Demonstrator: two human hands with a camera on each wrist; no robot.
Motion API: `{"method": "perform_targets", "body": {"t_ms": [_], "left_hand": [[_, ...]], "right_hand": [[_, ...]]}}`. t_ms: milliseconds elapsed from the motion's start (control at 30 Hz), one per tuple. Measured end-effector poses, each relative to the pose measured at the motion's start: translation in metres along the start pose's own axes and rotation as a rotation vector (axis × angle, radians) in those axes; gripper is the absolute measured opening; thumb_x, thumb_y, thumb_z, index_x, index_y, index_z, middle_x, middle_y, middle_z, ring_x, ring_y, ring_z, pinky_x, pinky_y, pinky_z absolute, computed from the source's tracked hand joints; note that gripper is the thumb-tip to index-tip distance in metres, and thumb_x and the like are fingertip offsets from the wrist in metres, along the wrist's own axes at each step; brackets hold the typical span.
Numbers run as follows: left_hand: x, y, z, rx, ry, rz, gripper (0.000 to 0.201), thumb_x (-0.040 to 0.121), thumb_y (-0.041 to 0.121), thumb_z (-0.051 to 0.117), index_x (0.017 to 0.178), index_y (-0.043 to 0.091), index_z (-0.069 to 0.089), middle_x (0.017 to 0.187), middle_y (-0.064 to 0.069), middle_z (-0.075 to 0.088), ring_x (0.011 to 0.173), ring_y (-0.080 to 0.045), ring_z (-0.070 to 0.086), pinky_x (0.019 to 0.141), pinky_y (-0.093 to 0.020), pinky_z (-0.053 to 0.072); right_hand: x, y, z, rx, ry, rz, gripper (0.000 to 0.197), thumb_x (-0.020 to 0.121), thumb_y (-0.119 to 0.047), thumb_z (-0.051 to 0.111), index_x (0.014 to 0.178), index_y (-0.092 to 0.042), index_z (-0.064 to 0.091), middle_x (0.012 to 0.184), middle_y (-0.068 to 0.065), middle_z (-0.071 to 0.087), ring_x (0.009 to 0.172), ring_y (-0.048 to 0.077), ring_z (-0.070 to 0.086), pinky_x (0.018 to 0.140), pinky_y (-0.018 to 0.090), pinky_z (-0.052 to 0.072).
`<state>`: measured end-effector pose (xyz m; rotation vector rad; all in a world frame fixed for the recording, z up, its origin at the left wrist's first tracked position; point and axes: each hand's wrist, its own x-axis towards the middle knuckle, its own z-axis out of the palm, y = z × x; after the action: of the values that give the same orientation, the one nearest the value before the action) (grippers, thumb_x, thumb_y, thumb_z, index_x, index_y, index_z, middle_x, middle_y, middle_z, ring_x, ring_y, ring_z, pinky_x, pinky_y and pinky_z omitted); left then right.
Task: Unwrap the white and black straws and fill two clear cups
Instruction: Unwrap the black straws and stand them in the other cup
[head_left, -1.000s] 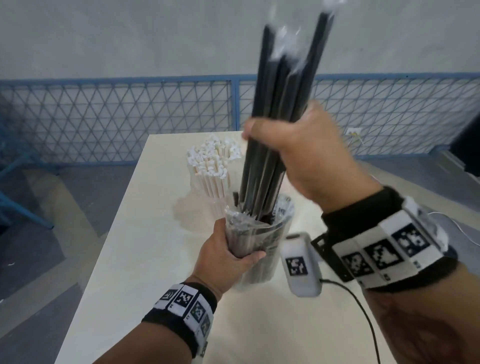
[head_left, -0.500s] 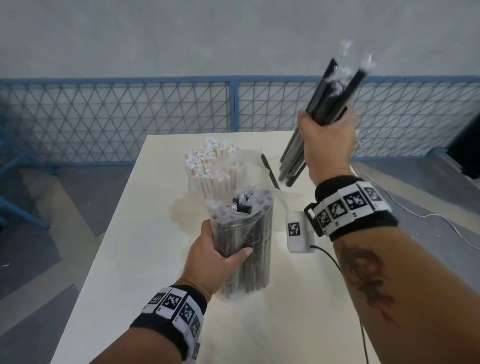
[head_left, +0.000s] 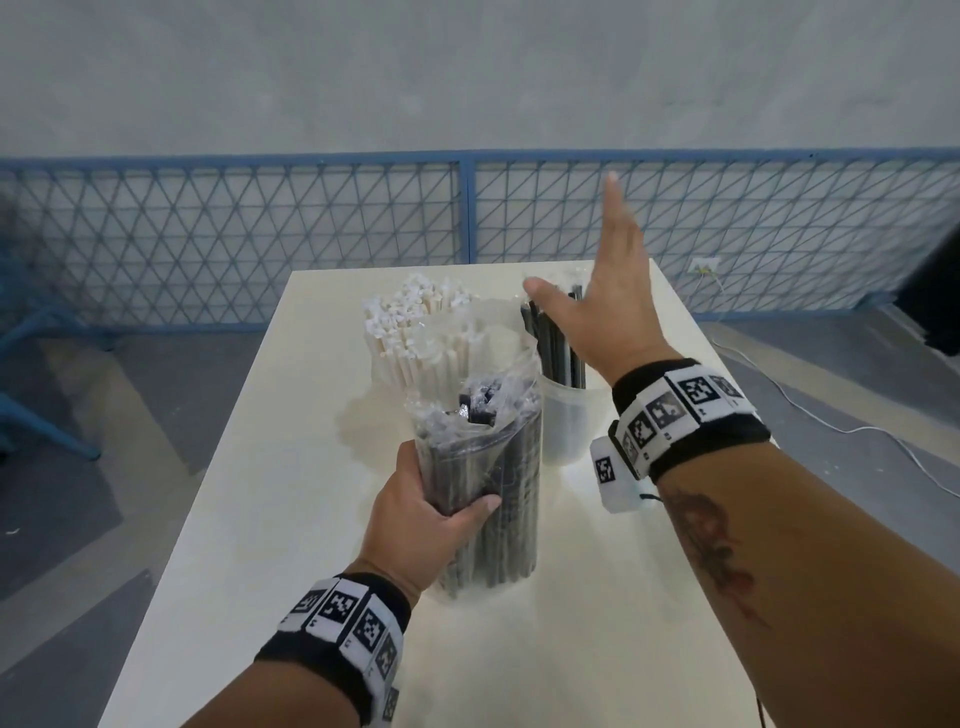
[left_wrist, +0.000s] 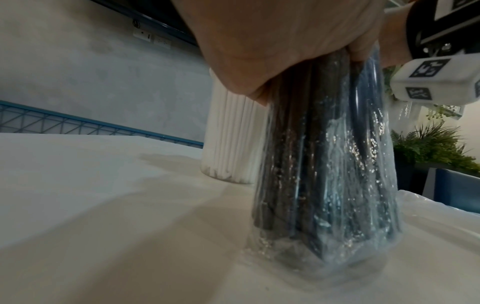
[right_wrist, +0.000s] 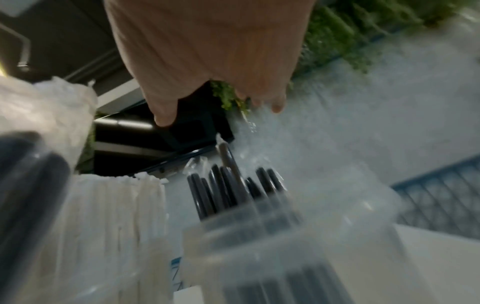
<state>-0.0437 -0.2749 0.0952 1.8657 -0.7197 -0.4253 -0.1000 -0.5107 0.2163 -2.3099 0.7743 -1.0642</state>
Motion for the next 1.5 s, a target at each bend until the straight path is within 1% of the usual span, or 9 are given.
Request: {"method": "perform_targets", "body": {"t_ms": [200, 400, 567, 667, 833, 967, 1100, 1233, 1500], "left_hand": [[0.001, 0.006, 0.001, 0.005, -0.016, 0.003, 0.058, 0.068, 0.024, 0.093, 0.1, 0.042, 0.048, 0.1, 0.023, 0.067, 0.088, 0.027, 0.059, 0.068, 0.002, 0.046], [0.001, 0.01, 0.005, -0.01, -0.004, 0.017, 0.063, 0.066, 0.022, 0.094, 0.099, 0.041, 0.044, 0.1, 0.025, 0.063, 0.089, 0.025, 0.059, 0.069, 0.0, 0.047], [0.005, 0.015, 0.014, -0.006, 0.016, 0.011, 0.063, 0.064, 0.026, 0.096, 0.095, 0.039, 0.042, 0.097, 0.019, 0.063, 0.089, 0.007, 0.062, 0.066, -0.005, 0.049], [0.005, 0.019, 0.018, -0.014, 0.012, 0.006, 0.061, 0.067, 0.025, 0.094, 0.093, 0.039, 0.041, 0.097, 0.021, 0.06, 0.089, 0.008, 0.059, 0.064, -0.002, 0.047], [0.001, 0.017, 0.022, -0.003, -0.009, 0.026, 0.057, 0.07, 0.022, 0.092, 0.091, 0.038, 0.042, 0.092, 0.02, 0.062, 0.081, 0.01, 0.06, 0.063, -0.001, 0.046], [-0.001, 0.014, 0.018, -0.013, -0.041, 0.023, 0.059, 0.067, 0.023, 0.094, 0.094, 0.037, 0.043, 0.094, 0.02, 0.063, 0.083, 0.014, 0.062, 0.067, -0.005, 0.049], [-0.001, 0.007, 0.015, -0.037, -0.073, 0.01, 0.082, 0.059, 0.032, 0.094, 0.115, 0.044, 0.036, 0.113, 0.02, 0.062, 0.105, -0.004, 0.066, 0.088, -0.028, 0.057], [-0.001, 0.004, 0.014, -0.053, -0.107, 0.038, 0.084, 0.057, 0.04, 0.089, 0.125, 0.042, 0.04, 0.114, 0.019, 0.068, 0.105, -0.002, 0.068, 0.087, -0.025, 0.057], [0.0, 0.009, 0.009, -0.138, -0.098, 0.041, 0.044, 0.074, -0.001, 0.086, 0.099, 0.03, 0.066, 0.087, 0.032, 0.075, 0.085, 0.011, 0.071, 0.072, -0.005, 0.051]], "right_hand": [[0.011, -0.007, 0.004, -0.449, -0.669, 0.004, 0.048, 0.104, -0.032, 0.03, 0.146, -0.01, 0.032, 0.15, 0.013, 0.038, 0.14, 0.032, 0.033, 0.114, 0.05, 0.025], [-0.013, -0.058, -0.043, 0.034, -0.198, -0.053, 0.03, 0.099, -0.036, 0.052, 0.125, -0.026, 0.062, 0.123, -0.009, 0.062, 0.112, 0.004, 0.058, 0.093, 0.015, 0.047], [-0.038, -0.1, -0.063, -0.277, -0.759, -0.289, 0.019, 0.097, -0.027, 0.056, 0.105, -0.027, 0.073, 0.098, -0.015, 0.07, 0.084, 0.002, 0.059, 0.071, 0.013, 0.044], [-0.044, -0.09, -0.055, -0.656, -0.779, -0.378, 0.025, 0.094, -0.016, 0.047, 0.111, -0.011, 0.065, 0.11, 0.001, 0.062, 0.1, 0.02, 0.055, 0.078, 0.024, 0.033], [-0.051, -0.09, -0.047, -0.721, -0.738, -0.35, 0.015, 0.096, -0.018, 0.046, 0.101, -0.011, 0.059, 0.077, -0.008, 0.034, 0.095, 0.021, 0.053, 0.073, 0.023, 0.022], [-0.047, -0.093, -0.041, -0.676, -0.815, -0.35, 0.028, 0.091, -0.032, 0.056, 0.106, -0.009, 0.062, 0.098, 0.0, 0.053, 0.086, 0.017, 0.048, 0.066, 0.023, 0.033], [-0.045, -0.099, -0.04, -0.578, -1.053, -0.345, 0.031, 0.084, -0.03, 0.061, 0.114, -0.025, 0.054, 0.102, -0.006, 0.037, 0.096, 0.018, 0.049, 0.078, 0.032, 0.049], [-0.047, -0.109, -0.043, -0.605, -1.148, -0.393, 0.045, 0.081, -0.027, 0.069, 0.122, -0.028, 0.051, 0.099, -0.009, 0.037, 0.096, 0.018, 0.046, 0.071, 0.028, 0.044], [-0.047, -0.113, -0.038, -0.638, -1.11, -0.431, 0.044, 0.086, -0.035, 0.064, 0.127, -0.028, 0.054, 0.098, -0.009, 0.047, 0.088, 0.015, 0.052, 0.059, 0.024, 0.035]]}}
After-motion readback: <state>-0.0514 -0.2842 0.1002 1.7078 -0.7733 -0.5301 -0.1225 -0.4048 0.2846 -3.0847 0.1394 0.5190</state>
